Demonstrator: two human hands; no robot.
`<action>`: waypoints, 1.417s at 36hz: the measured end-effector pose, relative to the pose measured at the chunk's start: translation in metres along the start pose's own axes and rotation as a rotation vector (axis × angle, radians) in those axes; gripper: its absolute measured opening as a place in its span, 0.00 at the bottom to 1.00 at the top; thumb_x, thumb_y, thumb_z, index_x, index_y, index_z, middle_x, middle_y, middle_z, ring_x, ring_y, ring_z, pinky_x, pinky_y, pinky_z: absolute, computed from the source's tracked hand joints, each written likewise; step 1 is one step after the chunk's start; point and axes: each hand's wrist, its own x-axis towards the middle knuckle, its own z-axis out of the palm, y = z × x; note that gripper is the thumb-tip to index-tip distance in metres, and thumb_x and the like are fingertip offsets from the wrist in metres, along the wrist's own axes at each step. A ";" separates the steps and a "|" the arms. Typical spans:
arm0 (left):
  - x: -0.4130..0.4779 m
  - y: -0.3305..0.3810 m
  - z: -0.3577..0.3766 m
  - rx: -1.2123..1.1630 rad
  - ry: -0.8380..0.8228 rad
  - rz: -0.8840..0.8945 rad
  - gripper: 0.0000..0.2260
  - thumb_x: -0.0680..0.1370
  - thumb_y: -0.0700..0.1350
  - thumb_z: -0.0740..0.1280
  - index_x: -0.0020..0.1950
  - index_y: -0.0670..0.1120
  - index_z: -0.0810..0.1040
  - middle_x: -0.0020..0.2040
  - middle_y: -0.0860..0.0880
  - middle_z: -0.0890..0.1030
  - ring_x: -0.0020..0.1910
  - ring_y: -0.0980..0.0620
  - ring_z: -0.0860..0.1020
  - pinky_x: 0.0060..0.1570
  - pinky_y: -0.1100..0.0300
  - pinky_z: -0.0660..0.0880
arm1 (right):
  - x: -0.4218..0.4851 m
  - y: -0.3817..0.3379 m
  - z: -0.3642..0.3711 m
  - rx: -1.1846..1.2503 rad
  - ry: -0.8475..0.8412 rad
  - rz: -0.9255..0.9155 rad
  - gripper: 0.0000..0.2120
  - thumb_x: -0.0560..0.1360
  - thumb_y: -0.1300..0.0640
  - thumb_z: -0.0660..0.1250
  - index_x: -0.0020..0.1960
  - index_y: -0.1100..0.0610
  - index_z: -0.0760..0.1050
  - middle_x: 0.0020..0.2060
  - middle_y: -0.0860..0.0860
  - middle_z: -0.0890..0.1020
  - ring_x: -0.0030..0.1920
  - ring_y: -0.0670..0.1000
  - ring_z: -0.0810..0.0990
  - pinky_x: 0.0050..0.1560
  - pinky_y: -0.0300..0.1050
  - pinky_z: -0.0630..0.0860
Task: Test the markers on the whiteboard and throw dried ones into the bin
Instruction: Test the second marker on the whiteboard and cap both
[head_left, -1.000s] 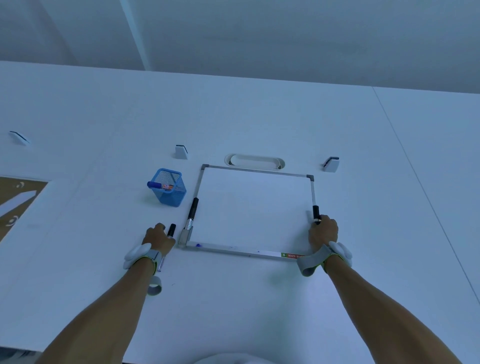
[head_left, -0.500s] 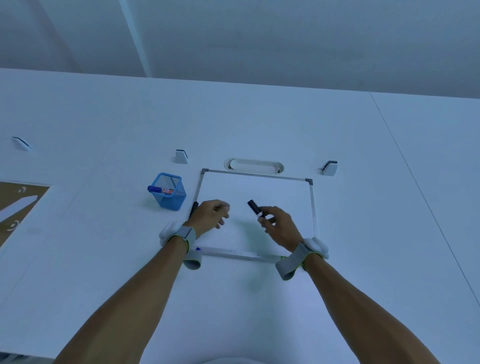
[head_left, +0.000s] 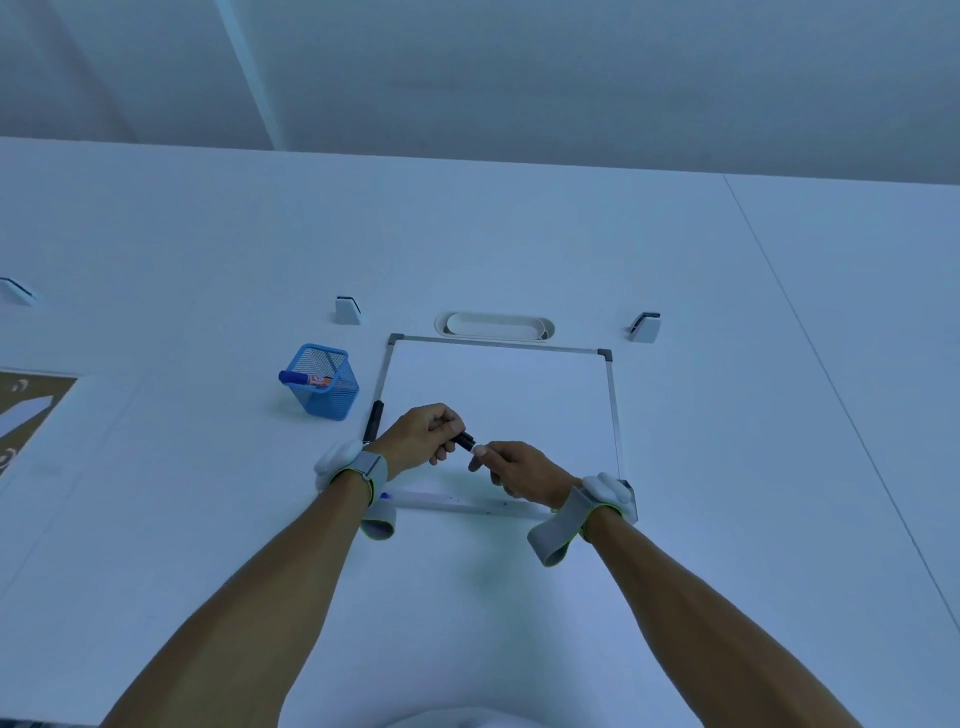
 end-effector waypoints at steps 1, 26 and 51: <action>0.000 -0.001 -0.001 0.008 0.000 0.007 0.08 0.79 0.44 0.62 0.49 0.42 0.78 0.35 0.47 0.77 0.32 0.52 0.74 0.33 0.63 0.73 | 0.001 -0.001 0.000 -0.005 0.005 -0.002 0.18 0.79 0.42 0.55 0.47 0.52 0.78 0.31 0.48 0.72 0.27 0.47 0.67 0.31 0.38 0.67; 0.011 0.013 0.010 0.001 0.159 0.024 0.08 0.79 0.45 0.61 0.48 0.43 0.78 0.33 0.49 0.75 0.34 0.52 0.71 0.36 0.63 0.70 | 0.004 -0.008 -0.015 -0.252 0.240 -0.162 0.21 0.81 0.45 0.56 0.43 0.59 0.79 0.24 0.46 0.71 0.23 0.46 0.66 0.27 0.38 0.62; 0.007 -0.007 -0.017 0.102 0.302 -0.098 0.11 0.79 0.48 0.61 0.45 0.41 0.74 0.36 0.47 0.74 0.39 0.47 0.72 0.34 0.61 0.68 | 0.000 0.015 -0.021 -0.166 0.434 -0.095 0.10 0.77 0.49 0.64 0.53 0.52 0.80 0.31 0.47 0.81 0.27 0.43 0.75 0.27 0.30 0.68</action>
